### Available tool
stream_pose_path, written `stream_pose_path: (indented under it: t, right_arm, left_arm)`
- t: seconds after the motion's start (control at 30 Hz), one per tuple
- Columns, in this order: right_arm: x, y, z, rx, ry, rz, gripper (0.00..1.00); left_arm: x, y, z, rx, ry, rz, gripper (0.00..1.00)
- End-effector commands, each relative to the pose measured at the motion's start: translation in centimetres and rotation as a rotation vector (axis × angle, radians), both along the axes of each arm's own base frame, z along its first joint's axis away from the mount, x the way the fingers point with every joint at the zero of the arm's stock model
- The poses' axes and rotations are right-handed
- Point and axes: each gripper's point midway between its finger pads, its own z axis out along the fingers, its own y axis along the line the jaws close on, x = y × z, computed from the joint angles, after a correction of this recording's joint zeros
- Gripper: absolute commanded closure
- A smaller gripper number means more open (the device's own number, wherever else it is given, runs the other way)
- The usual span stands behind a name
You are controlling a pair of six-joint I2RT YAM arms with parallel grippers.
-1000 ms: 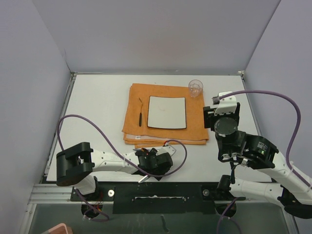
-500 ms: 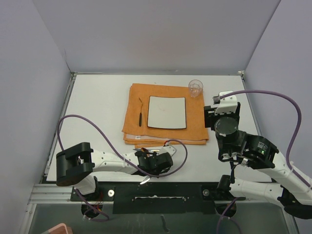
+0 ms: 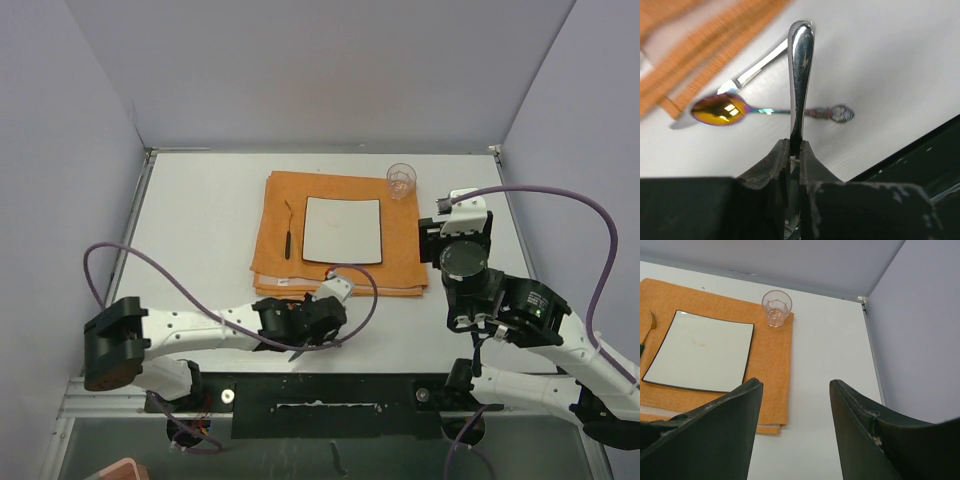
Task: Set the dinner table for one person
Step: Pick up the knife at the center of the board.
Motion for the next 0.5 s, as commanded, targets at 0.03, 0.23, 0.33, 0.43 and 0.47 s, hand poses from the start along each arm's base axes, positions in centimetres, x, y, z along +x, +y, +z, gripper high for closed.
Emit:
stream_pose_path:
  t: [0.03, 0.23, 0.33, 0.43, 0.47]
  right_arm:
    - [0.1, -0.3, 0.0, 0.054, -0.016, -0.036, 0.43]
    - [0.1, 0.0, -0.5, 0.063, -0.003, -0.031, 0.44]
    - [0.1, 0.1, -0.8, 0.066, 0.006, -0.027, 0.44]
    - [0.0, 0.2, -1.1, 0.069, 0.014, -0.026, 0.44]
    - [0.0, 0.3, -1.2, 0.069, 0.017, -0.024, 0.44]
  left_arm:
    - [6.2, 0.0, 13.9, -0.309, -0.252, 0.181, 1.0]
    - [10.4, 5.6, 17.9, -0.412, -0.359, 0.461, 1.0]
    - [12.2, 8.9, 17.7, -0.433, -0.359, 0.634, 1.0]
    - [14.0, 10.9, 17.1, -0.487, -0.3, 0.767, 1.0]
    - [14.6, 11.3, 17.0, -0.522, -0.274, 0.814, 1.0]
